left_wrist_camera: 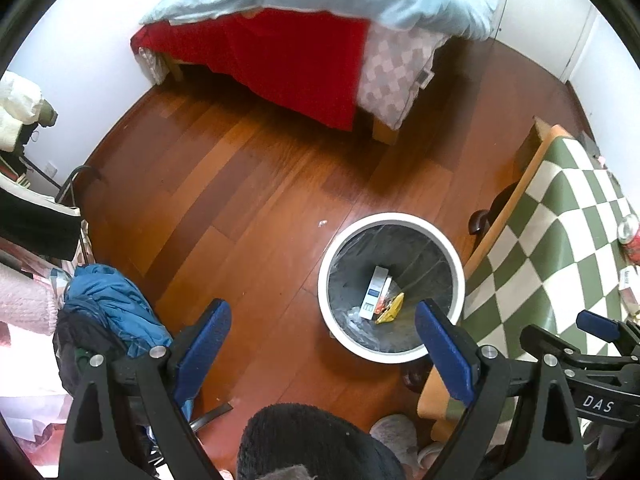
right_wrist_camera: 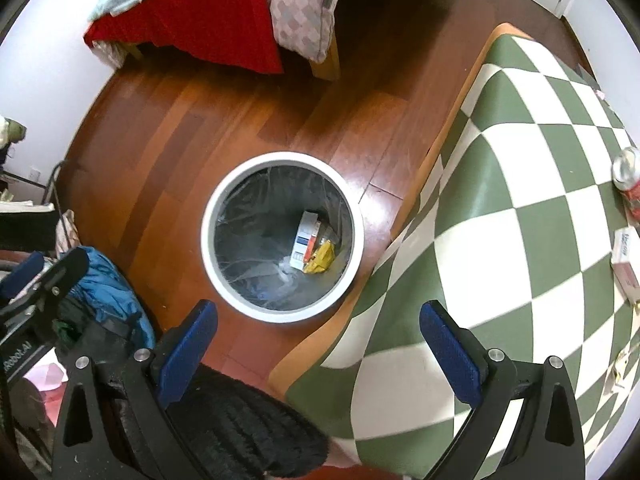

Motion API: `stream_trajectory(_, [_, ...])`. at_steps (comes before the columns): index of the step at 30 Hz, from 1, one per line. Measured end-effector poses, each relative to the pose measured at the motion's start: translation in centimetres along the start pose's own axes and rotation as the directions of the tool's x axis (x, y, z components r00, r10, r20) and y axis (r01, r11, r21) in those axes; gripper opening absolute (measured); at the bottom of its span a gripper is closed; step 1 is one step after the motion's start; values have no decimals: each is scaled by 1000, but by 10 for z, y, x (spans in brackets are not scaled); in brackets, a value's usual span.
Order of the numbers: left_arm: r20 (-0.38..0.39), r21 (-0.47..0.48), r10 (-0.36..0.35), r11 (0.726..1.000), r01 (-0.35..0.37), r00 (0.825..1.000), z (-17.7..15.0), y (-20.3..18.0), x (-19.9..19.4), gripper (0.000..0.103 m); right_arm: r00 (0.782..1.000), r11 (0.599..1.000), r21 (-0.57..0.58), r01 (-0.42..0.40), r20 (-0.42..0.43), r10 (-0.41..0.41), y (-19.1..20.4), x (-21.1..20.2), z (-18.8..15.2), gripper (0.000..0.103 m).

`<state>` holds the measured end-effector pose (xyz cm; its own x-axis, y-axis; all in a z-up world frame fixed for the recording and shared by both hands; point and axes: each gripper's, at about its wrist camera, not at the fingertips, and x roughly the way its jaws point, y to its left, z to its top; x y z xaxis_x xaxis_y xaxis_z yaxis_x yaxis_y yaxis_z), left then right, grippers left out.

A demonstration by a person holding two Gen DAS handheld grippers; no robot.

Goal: Collect trash
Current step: 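Move both open tools from the bin back over the table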

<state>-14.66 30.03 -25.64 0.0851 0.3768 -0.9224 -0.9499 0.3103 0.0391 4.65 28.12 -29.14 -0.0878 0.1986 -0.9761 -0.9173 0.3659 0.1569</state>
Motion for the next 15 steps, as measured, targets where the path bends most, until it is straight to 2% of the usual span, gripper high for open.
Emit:
stream_trajectory(9, [110, 15, -33, 999, 32, 993, -12, -4, -66, 94, 990, 997, 9, -72, 122, 71, -7, -67, -35, 102])
stream_trajectory(15, [186, 41, -58, 998, 51, 981, -19, -25, -106, 94, 965, 985, 48, -165, 212, 151, -30, -117, -63, 102])
